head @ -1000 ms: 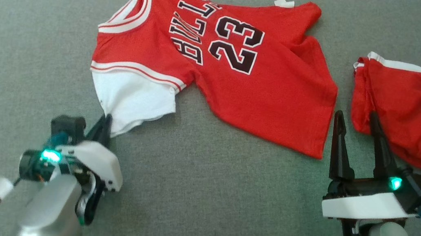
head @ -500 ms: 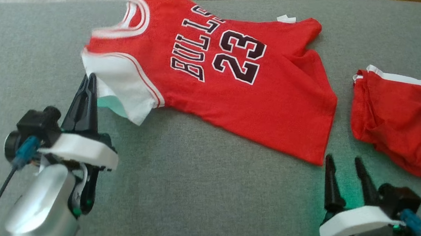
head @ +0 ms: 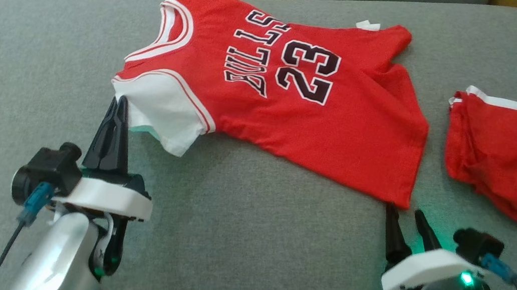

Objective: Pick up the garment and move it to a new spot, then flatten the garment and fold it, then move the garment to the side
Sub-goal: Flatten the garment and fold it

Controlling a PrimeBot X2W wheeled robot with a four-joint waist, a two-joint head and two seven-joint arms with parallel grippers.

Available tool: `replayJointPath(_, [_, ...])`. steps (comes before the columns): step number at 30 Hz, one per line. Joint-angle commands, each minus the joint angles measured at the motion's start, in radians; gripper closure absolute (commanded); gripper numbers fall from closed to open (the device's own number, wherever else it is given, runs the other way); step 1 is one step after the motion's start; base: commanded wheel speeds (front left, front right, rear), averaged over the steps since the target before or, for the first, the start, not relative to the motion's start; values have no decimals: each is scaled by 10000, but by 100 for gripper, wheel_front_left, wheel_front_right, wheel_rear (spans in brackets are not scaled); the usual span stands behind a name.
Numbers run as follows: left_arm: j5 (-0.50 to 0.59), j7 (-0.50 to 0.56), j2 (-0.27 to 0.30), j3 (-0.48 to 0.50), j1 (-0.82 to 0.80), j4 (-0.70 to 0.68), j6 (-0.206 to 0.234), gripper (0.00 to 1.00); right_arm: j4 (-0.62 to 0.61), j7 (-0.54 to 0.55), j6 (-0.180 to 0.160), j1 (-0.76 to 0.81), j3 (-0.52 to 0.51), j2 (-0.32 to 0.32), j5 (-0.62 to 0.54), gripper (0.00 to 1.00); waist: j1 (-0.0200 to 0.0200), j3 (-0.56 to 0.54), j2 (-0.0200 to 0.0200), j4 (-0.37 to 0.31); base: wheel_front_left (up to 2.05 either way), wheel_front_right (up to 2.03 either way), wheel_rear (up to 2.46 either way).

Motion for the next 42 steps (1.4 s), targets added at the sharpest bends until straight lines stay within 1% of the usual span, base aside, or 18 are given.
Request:
replayJointPath(1, [94,-122,115,390,-244,-388,-38,100,17,-109,-7,-473,357,-31,190,0,0,73,0,83,0,0,0])
replayJointPath(11, [246,-123,-31,436,-296,-486,-175,100,1343,-306,-7,-1159,946,-31,899,0,0,258,0,319,0,0,0])
replayJointPath(18, [342,-123,-113,497,-342,-558,-267,100,2381,-561,-7,-1641,1295,-31,1048,0,0,347,0,379,0,0,0])
replayJointPath(23, [385,-123,-165,562,-344,-535,-296,100,2894,-626,-7,-1842,1509,-31,1227,0,0,330,0,382,0,0,0])
replayJointPath(24, [393,-123,-173,582,-339,-532,-300,100,2986,-642,-7,-1870,1543,-31,1263,14,0,319,0,375,0,0,0])
replayJointPath(25, [399,-124,-180,602,-332,-528,-306,100,3069,-662,-7,-1898,1584,-31,1290,81,0,301,0,369,0,0,0])
replayJointPath(26, [407,-124,-184,622,-322,-522,-310,100,3150,-682,-7,-1922,1625,-31,1305,100,0,282,0,360,0,0,0])
replayJointPath(31, [429,-124,-209,741,-244,-475,-330,100,3467,-880,-7,-2043,1730,-31,1213,100,0,102,0,299,0,0,0])
replayJointPath(35, [350,-124,-274,954,-150,-561,-351,100,3464,-1170,-7,-2259,1593,-31,798,100,0,-127,0,228,0,0,0])
replayJointPath(39, [219,-124,-320,1219,-23,-759,-387,100,2969,-1357,-7,-2570,1273,-31,16,100,0,-425,0,163,0,0,0])
replayJointPath(42, [15,-124,-381,1420,10,-1088,-517,100,2132,-1411,-7,-2816,935,-31,-792,100,0,-682,0,141,0,0,0])
